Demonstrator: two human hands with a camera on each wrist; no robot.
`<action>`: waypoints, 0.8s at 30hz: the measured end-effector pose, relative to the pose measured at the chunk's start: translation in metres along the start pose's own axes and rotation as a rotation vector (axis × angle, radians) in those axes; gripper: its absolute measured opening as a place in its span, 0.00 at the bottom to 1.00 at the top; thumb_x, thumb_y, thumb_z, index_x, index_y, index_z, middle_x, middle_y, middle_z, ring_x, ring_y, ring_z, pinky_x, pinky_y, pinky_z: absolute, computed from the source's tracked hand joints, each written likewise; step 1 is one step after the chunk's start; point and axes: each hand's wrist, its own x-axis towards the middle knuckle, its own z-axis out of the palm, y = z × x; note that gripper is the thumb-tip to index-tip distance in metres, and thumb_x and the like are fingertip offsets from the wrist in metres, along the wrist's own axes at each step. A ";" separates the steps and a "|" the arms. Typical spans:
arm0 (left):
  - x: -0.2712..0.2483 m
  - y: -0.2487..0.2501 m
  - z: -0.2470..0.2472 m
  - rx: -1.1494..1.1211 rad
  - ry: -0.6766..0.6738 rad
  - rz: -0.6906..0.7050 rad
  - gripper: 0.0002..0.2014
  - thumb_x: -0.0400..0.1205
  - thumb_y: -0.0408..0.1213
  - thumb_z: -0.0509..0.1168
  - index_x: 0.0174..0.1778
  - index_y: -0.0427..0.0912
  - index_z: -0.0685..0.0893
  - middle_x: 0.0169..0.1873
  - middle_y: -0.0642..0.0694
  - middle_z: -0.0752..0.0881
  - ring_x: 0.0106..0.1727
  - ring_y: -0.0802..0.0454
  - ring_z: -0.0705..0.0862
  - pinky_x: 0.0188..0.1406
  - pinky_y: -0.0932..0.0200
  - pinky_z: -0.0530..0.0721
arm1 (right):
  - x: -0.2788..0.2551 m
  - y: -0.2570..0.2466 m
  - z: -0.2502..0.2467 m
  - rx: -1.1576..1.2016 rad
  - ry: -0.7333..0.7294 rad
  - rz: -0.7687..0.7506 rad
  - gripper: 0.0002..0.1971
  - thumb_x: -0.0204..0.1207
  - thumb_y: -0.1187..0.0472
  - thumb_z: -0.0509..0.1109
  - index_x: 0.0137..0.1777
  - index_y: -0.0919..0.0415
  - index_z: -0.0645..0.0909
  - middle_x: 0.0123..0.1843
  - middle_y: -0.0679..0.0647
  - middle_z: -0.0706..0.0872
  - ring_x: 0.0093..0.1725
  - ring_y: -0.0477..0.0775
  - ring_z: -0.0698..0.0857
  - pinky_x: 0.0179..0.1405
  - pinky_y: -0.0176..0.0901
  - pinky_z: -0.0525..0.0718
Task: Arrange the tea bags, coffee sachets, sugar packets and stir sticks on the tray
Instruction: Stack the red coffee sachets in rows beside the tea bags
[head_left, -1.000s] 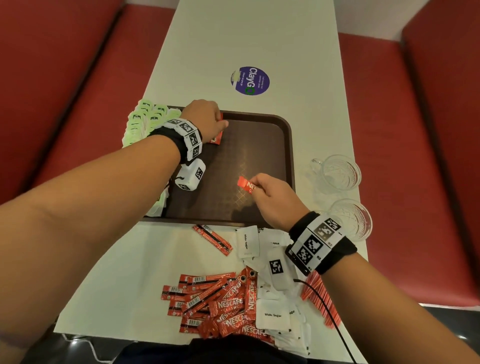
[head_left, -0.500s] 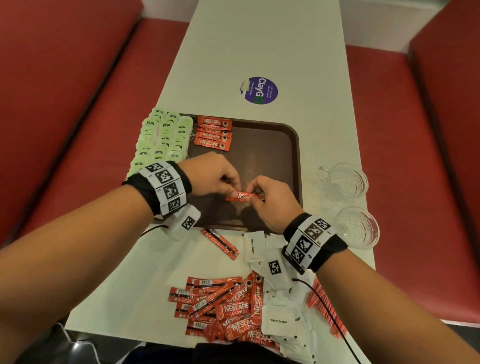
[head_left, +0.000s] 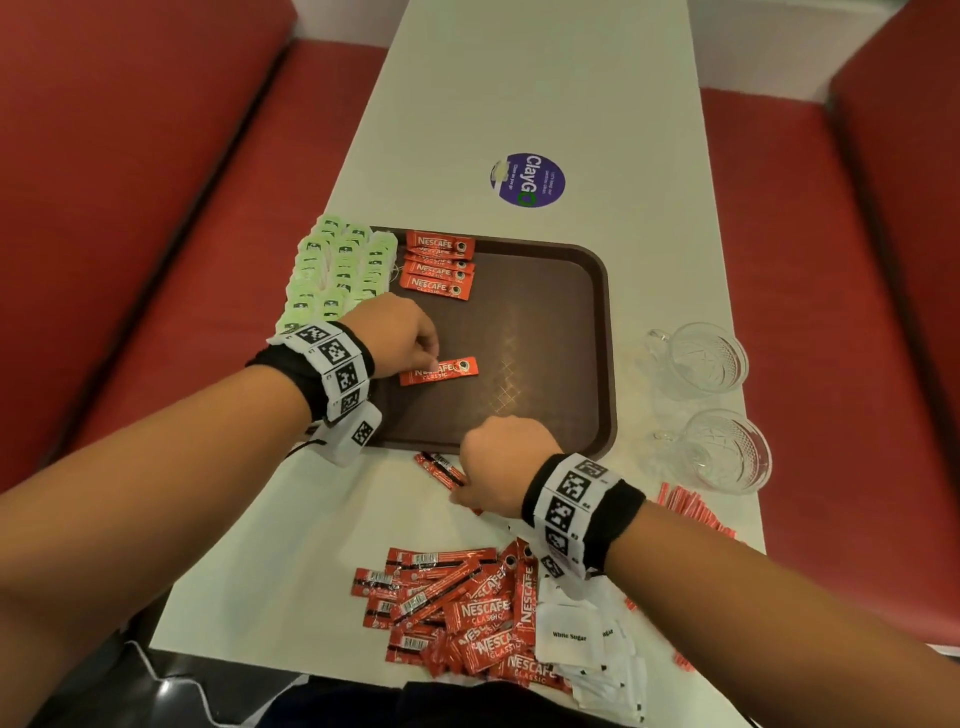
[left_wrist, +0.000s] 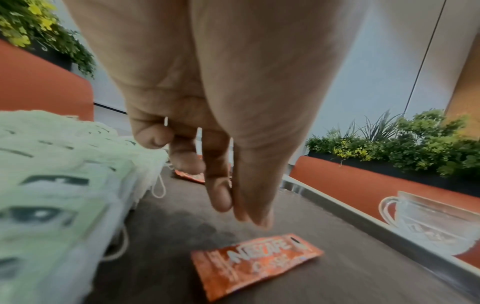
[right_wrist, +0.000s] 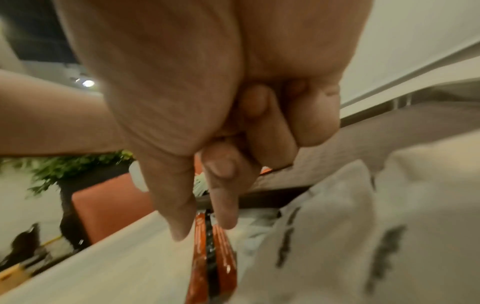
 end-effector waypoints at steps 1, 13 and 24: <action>0.000 0.004 0.002 -0.008 -0.021 0.022 0.07 0.77 0.48 0.76 0.48 0.52 0.91 0.41 0.56 0.88 0.45 0.56 0.85 0.43 0.61 0.78 | 0.002 -0.004 0.000 -0.034 -0.013 -0.006 0.21 0.79 0.42 0.70 0.34 0.58 0.77 0.29 0.51 0.74 0.33 0.56 0.80 0.35 0.46 0.81; 0.049 -0.008 -0.013 0.075 0.017 -0.129 0.07 0.79 0.37 0.73 0.52 0.50 0.91 0.52 0.46 0.90 0.55 0.46 0.86 0.55 0.54 0.83 | 0.007 -0.012 0.008 -0.010 -0.070 0.027 0.07 0.81 0.60 0.71 0.43 0.58 0.78 0.35 0.54 0.78 0.36 0.60 0.81 0.35 0.48 0.78; 0.067 -0.010 -0.023 0.082 0.101 -0.134 0.07 0.80 0.40 0.72 0.52 0.48 0.90 0.53 0.44 0.90 0.55 0.43 0.86 0.55 0.50 0.85 | -0.007 -0.005 0.004 0.099 0.015 -0.037 0.07 0.77 0.55 0.68 0.43 0.58 0.83 0.36 0.54 0.84 0.36 0.59 0.84 0.36 0.48 0.84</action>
